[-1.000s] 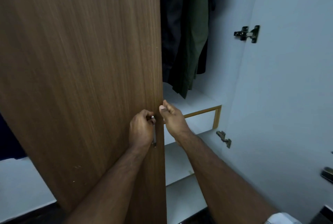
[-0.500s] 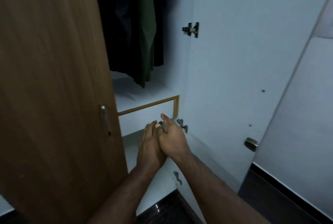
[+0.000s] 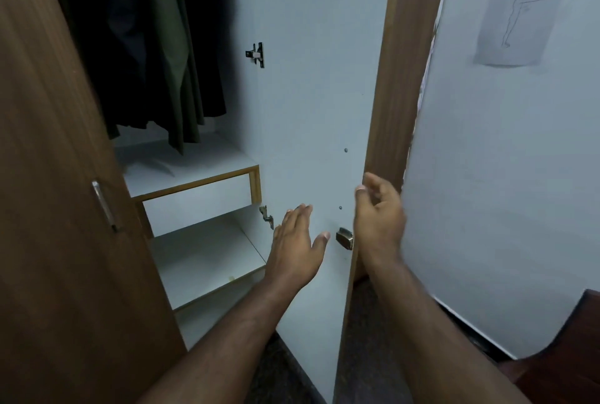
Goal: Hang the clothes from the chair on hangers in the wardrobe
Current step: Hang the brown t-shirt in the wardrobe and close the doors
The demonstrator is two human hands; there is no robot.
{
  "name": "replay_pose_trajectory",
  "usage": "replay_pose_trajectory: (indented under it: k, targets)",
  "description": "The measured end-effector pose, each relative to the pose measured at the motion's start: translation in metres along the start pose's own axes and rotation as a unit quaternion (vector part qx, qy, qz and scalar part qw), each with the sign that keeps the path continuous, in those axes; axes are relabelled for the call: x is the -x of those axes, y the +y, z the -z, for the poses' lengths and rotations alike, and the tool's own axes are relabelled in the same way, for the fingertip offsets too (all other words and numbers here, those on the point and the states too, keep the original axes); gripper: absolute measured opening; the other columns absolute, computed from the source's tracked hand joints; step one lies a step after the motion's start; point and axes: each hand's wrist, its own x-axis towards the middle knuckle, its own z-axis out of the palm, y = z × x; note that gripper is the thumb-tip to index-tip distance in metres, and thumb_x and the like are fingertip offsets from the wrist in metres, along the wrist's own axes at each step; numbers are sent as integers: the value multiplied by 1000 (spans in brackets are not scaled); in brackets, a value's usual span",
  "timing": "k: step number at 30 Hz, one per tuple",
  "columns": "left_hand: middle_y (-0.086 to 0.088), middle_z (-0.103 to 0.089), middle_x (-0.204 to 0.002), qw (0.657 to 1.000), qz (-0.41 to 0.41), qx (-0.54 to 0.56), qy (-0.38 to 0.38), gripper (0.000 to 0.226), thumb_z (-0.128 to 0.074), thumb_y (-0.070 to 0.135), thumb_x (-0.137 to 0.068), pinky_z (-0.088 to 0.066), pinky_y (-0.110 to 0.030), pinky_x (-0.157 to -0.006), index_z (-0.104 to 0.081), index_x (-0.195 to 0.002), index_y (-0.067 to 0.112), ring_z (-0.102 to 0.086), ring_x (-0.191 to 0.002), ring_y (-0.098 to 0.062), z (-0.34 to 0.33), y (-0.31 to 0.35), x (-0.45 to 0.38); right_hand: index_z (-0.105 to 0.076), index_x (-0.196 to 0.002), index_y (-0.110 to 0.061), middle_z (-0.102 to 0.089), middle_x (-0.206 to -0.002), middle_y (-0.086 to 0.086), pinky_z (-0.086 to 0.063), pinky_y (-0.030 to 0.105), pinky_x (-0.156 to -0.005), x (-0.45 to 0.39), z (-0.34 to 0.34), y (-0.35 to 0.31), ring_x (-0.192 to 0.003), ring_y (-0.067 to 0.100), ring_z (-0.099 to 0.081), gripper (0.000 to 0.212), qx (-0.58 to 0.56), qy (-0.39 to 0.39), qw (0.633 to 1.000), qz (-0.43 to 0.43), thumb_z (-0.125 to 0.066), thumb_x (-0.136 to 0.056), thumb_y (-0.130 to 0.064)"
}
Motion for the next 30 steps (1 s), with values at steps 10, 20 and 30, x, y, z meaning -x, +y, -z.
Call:
replay_pose_trajectory:
  k: [10,20,30]
  targets:
    - [10,-26,-164,1000,27,-2,-13,60,-47,47,-103,-25,-43,-122,-24,-157,31,-24,-151,-14,-4,39,-10,-57,-137,-19,-60,-132,-10,-42,27,-104,-38,-1,11,-121,9,-56,40,-45,-141,984,-95,-56,-99,-31]
    - [8,-28,-163,999,41,-10,-2,60,-46,45,-103,-30,-40,-120,-25,-157,29,-28,-150,-16,31,13,-2,-61,-134,-17,-64,-128,-4,-46,37,-106,-66,-12,0,-116,15,-58,42,-40,-45,991,-123,-55,-99,-40]
    - [5,-45,-151,997,38,55,40,61,-62,44,-96,-45,-36,-105,-38,-150,29,-46,-136,-18,31,18,-17,-71,-85,-31,-73,-91,-4,-57,32,-81,-9,-37,-16,-92,15,-70,21,-78,-97,989,-81,-57,-100,-35]
